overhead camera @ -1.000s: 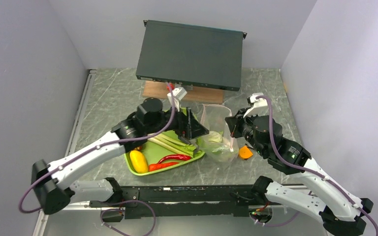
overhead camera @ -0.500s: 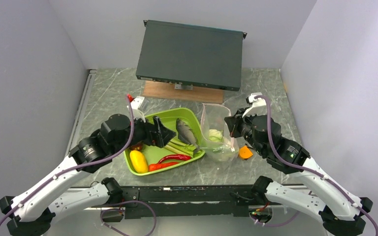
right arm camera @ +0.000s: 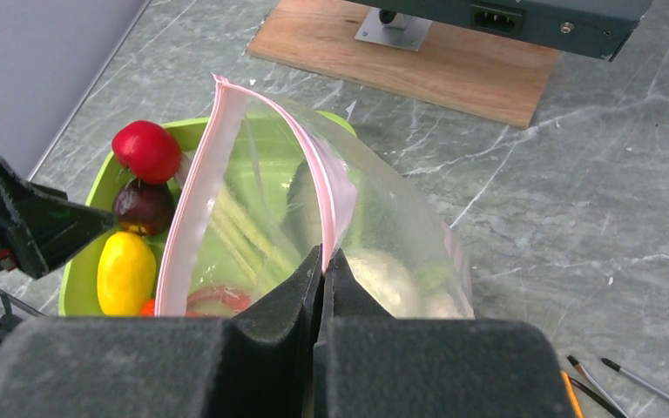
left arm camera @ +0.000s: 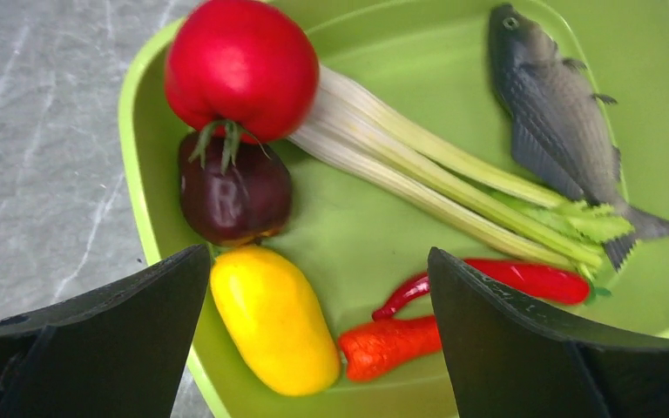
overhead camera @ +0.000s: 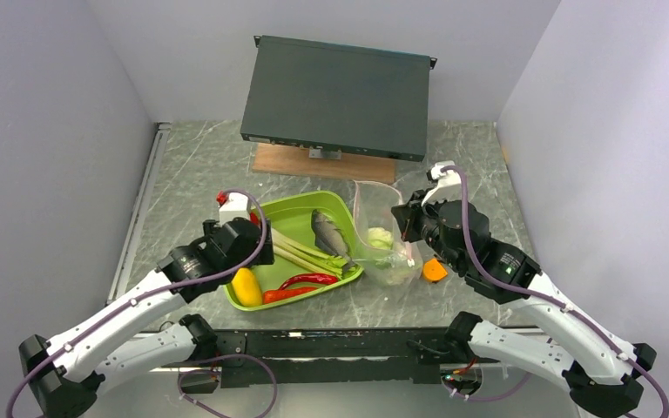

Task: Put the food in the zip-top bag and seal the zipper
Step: Pick up the fake vegetable from the bin.

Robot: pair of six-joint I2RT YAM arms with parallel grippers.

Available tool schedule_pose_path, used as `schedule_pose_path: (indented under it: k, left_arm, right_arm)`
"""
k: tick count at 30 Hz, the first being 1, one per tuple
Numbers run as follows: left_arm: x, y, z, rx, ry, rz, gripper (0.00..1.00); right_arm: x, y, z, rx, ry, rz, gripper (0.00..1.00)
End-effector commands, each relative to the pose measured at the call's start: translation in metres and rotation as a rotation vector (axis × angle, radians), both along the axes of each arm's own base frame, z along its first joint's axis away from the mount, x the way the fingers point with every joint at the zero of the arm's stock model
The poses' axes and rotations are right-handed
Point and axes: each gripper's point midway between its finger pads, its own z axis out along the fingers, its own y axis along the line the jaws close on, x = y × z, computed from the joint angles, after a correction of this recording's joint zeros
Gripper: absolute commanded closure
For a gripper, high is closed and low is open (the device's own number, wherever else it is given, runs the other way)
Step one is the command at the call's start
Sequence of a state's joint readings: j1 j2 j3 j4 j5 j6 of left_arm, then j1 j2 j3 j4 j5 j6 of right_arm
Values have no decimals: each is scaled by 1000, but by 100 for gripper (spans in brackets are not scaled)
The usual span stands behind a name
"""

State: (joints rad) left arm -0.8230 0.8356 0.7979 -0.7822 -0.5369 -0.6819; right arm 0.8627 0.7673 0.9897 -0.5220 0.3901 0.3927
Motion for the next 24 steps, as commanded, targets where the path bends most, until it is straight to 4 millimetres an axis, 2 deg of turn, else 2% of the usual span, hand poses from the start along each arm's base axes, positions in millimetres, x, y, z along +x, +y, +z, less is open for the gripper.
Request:
schedule_pose_path:
  k: [1, 6, 9, 13, 16, 24]
  left_arm:
    - [37, 6, 24, 23, -154, 41, 0]
    - [63, 24, 31, 180, -161, 74, 0]
    - [78, 24, 31, 211, -133, 51, 0]
    - [92, 18, 27, 157, -100, 36, 0]
    - [99, 11, 19, 147, -71, 7, 0]
    - [103, 23, -20, 204, 38, 78, 0]
  right_arm:
    - [0, 1, 29, 57, -62, 7, 100]
    - [-2, -3, 30, 69, -64, 0, 100]
    - [-2, -3, 30, 60, -59, -3, 100]
    - [-2, -1, 29, 75, -59, 6, 100]
    - [-2, 0, 28, 73, -60, 5, 100]
    - [-3, -1, 30, 80, -71, 9, 100]
